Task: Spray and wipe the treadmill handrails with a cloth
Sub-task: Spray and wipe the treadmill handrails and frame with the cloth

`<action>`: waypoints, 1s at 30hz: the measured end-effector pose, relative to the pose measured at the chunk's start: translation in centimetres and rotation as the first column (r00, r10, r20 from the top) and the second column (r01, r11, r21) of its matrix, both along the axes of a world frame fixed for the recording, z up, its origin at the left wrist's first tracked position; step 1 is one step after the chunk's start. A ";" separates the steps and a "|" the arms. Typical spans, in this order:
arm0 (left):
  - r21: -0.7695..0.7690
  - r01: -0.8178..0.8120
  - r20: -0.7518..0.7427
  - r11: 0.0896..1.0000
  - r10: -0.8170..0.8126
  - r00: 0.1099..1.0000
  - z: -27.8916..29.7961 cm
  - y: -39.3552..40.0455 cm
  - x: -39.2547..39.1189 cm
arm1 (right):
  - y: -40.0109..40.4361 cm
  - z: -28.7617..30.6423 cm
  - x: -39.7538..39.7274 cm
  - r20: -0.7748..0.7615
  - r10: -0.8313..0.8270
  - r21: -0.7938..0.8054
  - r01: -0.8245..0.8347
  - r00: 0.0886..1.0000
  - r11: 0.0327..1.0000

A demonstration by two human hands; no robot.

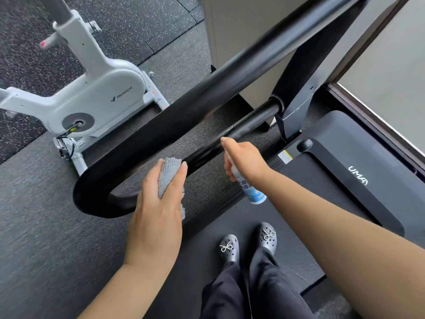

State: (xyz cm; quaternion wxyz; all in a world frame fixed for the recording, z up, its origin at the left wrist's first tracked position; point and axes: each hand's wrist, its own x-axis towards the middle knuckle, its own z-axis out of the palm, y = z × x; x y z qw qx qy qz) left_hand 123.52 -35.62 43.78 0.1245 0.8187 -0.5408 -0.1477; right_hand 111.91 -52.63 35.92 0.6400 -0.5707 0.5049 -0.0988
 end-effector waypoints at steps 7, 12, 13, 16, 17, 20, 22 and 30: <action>-0.004 0.044 0.014 0.999 -0.044 0.999 -0.8 -2.4 -1.5 | -3.2 -0.1 -3.8 -0.036 -0.158 0.004 0.158 0.987 0.987; 0.020 0.104 0.064 0.994 -0.105 0.992 -2.7 -5.7 -2.2 | -4.5 0.4 -5.8 0.025 -0.243 0.131 0.237 0.970 0.963; 0.024 0.118 0.070 0.993 -0.119 0.990 -3.3 -6.7 -2.3 | -4.7 0.5 -6.1 0.027 -0.254 0.135 0.248 0.967 0.959; 0.021 0.136 0.034 0.990 -0.137 0.990 -4.5 -9.6 -3.1 | -5.0 0.7 -7.0 0.023 -0.287 0.112 0.283 0.958 0.953; 0.010 0.123 -0.008 0.992 -0.123 0.992 -4.9 -10.8 -3.5 | -5.1 0.8 -7.3 0.023 -0.303 0.104 0.299 0.953 0.948; -0.052 0.260 0.095 0.964 -0.255 0.962 -5.8 -14.9 -5.3 | -5.5 0.8 -8.1 0.027 -0.353 0.097 0.349 0.935 0.932; -0.078 0.315 0.150 0.946 -0.301 0.942 -6.6 -18.1 -6.7 | -5.8 0.9 -8.6 0.036 -0.367 0.102 0.362 0.929 0.927; 0.164 0.086 0.219 0.983 -0.122 0.968 -10.9 -26.2 -9.9 | -6.7 1.2 -9.5 0.089 -0.366 0.100 0.357 0.926 0.929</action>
